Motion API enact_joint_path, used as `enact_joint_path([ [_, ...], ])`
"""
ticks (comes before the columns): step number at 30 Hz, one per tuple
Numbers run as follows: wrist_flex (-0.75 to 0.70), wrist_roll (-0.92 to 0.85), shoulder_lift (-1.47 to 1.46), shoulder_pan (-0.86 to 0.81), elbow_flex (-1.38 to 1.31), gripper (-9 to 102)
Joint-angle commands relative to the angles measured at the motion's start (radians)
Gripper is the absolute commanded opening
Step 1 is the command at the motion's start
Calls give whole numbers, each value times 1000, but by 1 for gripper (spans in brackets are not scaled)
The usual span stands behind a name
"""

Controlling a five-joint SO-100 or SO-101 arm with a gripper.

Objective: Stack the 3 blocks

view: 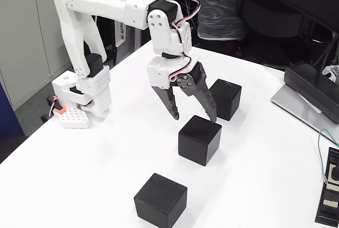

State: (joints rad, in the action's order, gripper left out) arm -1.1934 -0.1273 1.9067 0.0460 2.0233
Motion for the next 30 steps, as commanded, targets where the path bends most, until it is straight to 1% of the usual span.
enact_joint_path([
  [1,-5,11,5,-6,-35,30],
  [7,-5,2,5,-6,-26,31],
  [12,-5,0,5,-5,-23,41],
  [15,-5,5,3,-6,-23,45],
  [19,-6,11,-9,-2,-20,44],
  [23,-5,12,-126,-5,-35,42],
  [30,-3,14,-307,-8,-172,41],
])
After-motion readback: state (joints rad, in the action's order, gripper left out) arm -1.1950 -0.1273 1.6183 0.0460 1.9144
